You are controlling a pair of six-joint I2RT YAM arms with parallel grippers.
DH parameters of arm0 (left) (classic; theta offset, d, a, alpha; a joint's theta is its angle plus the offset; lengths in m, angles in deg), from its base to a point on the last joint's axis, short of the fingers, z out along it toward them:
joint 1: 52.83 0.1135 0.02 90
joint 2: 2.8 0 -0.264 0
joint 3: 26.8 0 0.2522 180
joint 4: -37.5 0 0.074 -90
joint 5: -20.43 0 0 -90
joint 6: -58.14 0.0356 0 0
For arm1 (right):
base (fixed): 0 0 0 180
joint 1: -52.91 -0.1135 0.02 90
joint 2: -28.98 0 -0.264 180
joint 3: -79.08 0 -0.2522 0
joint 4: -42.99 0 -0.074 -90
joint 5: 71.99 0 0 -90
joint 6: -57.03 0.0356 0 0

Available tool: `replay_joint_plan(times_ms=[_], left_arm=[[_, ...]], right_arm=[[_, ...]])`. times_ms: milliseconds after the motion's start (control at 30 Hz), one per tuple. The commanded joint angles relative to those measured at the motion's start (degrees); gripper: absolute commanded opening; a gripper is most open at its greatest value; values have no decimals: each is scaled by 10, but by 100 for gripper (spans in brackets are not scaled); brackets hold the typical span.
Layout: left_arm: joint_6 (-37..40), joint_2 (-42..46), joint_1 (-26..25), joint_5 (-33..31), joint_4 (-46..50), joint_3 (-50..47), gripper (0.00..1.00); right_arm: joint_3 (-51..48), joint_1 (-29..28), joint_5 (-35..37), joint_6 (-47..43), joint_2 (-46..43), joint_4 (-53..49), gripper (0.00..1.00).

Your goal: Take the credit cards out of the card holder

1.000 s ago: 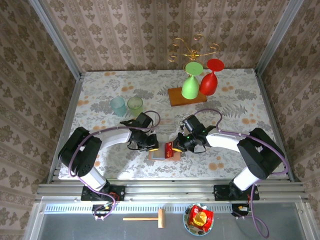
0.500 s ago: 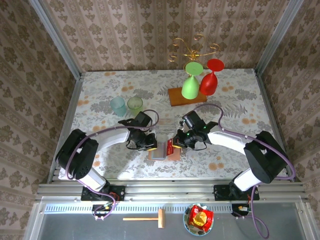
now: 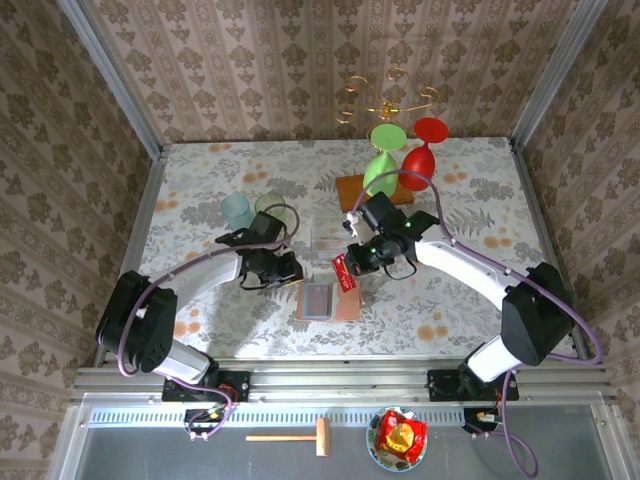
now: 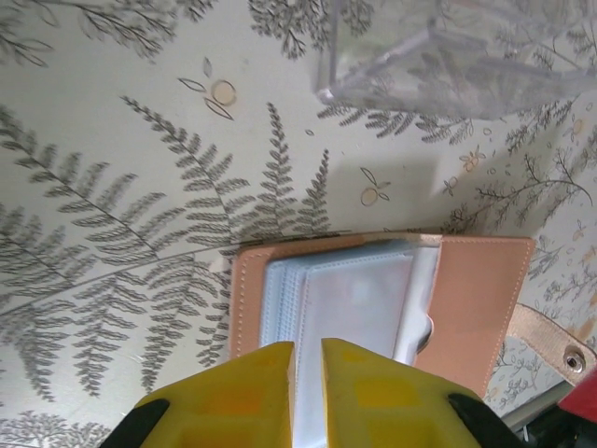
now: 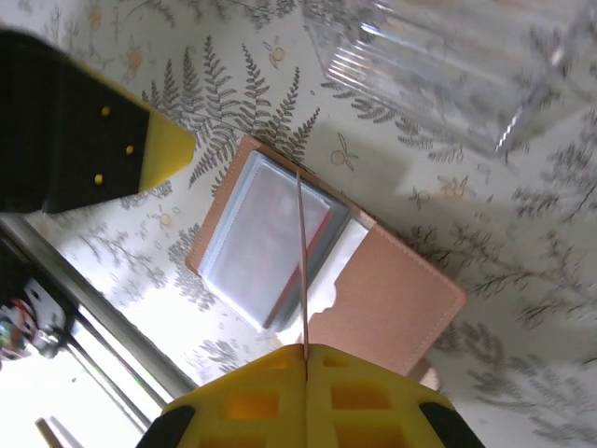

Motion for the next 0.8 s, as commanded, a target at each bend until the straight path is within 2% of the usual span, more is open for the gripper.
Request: replay_joint_plan(times_ms=[0,133,300,333,533,767], left_arm=[[22,24,17,0,7,-11,16],[24,45,41,1,2,-24,16],[23,70,59,2,-2,-43,17],[22,73,78,3,-2,-46,17],[17,80,92,8,-13,-59,17],[11,87,99,8,-16,-65,17]], right_arm=[[54,-8,43,-215,34,-99,0],[150,-9,78,-342,91,-170,0],[249,-13,110,-457,164,-225,0],[271,-14,116,-477,180,-239,0],[395,-14,134,-562,272,-319,0],[511,-14,138,-616,352,-387,0]])
